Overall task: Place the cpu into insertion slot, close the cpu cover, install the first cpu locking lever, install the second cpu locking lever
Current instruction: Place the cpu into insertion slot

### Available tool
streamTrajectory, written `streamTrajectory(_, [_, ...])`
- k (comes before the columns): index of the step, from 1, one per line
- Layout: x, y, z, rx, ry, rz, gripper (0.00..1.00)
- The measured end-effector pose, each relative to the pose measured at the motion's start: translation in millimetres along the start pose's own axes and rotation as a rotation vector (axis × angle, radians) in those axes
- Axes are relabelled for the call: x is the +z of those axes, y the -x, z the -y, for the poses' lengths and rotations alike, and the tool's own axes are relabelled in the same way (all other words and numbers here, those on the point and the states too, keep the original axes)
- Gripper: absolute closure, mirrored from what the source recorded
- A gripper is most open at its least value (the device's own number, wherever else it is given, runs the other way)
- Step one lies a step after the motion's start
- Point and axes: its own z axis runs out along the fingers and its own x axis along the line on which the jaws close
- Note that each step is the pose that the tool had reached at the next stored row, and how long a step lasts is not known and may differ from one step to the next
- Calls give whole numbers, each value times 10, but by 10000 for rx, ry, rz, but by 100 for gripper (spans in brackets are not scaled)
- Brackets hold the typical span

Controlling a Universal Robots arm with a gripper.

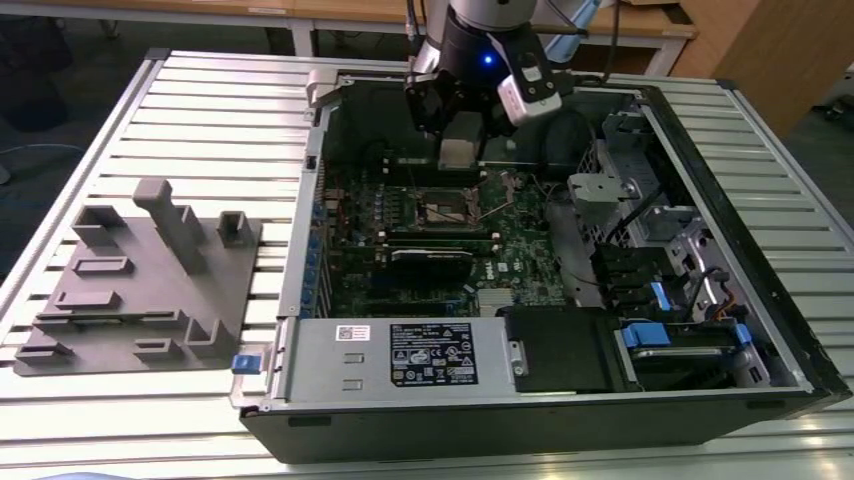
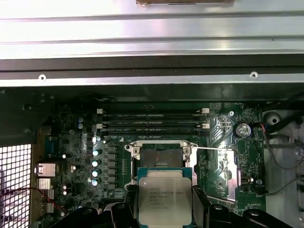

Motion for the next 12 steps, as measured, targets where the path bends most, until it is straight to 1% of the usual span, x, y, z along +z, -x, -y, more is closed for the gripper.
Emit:
streamTrajectory(6, [96,2,7,0,0,0,46])
streamTrajectory(9, [128,2,10,1,-1,0,46])
streamTrajectory(12, [156,-13,11,1,0,1,46])
